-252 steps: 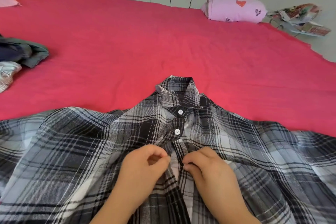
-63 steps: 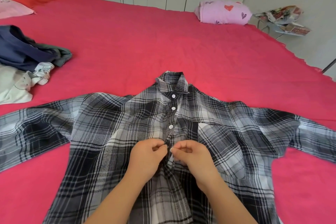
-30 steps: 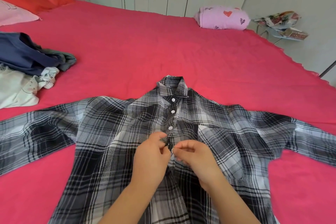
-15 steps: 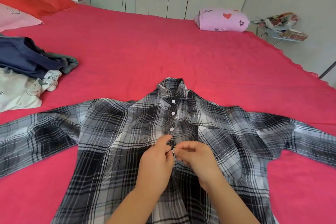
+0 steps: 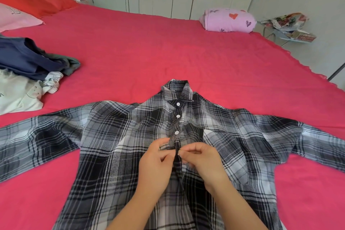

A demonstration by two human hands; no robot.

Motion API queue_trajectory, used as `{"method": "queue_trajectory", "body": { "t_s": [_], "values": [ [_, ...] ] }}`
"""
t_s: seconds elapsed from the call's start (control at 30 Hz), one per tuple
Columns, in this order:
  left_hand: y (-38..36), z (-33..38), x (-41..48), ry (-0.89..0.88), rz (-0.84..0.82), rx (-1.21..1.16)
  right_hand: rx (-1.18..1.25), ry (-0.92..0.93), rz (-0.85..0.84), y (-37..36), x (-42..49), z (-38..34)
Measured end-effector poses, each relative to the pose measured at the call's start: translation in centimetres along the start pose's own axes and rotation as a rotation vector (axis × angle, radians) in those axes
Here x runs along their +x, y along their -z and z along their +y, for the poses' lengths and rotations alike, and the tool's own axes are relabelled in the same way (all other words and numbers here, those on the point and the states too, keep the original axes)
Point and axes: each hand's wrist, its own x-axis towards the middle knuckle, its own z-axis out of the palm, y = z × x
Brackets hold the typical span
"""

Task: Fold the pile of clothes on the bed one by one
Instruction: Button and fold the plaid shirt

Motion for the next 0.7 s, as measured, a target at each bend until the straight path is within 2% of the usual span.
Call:
{"method": "queue_trajectory", "body": {
  "t_s": [0.2, 0.4, 0.7],
  "values": [
    [-0.07, 0.11, 0.29, 0.097, 0.015, -0.113, 0.066, -0.061, -0.049, 0.16, -0.01, -0.2],
    [-0.21, 0.13, 0.35, 0.094, -0.017, -0.113, 0.098, -0.072, -0.023, 0.23, 0.12, -0.13],
    [-0.47, -0.2, 0.75, 0.1, 0.025, -0.167, 0.112, -0.123, -0.059, 0.46, 0.36, 0.03]
  ]
}}
